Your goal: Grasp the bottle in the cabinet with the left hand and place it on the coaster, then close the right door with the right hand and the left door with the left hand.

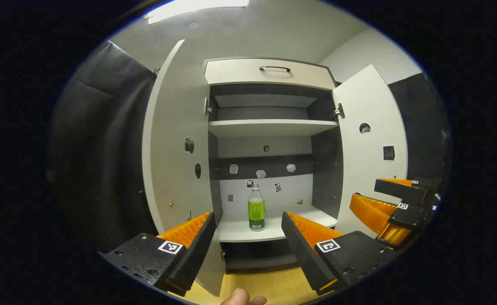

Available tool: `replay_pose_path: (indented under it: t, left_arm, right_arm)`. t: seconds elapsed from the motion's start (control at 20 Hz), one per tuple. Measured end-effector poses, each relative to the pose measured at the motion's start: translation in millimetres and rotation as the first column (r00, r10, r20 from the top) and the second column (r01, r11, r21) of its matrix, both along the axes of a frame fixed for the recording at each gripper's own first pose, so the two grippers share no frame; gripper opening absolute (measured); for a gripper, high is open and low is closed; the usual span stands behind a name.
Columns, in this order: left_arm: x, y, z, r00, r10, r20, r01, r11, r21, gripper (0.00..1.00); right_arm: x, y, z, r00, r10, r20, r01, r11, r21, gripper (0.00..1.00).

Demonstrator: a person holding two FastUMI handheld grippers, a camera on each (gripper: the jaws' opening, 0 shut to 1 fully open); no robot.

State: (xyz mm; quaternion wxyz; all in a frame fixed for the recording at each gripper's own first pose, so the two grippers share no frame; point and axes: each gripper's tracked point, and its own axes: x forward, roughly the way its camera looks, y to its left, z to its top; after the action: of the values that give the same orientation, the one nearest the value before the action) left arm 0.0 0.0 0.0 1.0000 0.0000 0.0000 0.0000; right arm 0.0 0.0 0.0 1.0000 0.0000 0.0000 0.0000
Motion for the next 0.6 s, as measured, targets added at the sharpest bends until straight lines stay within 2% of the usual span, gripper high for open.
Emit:
replay_pose_path:
  t: [0.45, 0.6]
  left_arm:
    - [78, -13, -26, 1.000, -0.026, -0.002, 0.026, 0.999, -0.034, 0.99]
    - [120, -17, -38, 0.999, -0.039, 0.019, 0.040, 0.998, -0.051, 0.98]
  right_arm:
    - [27, -27, -2, 0.999, -0.042, 0.014, 0.042, 0.999, -0.007, 0.94]
    - [27, -27, -1, 0.999, -0.033, 0.000, 0.033, 0.998, 0.059, 0.94]
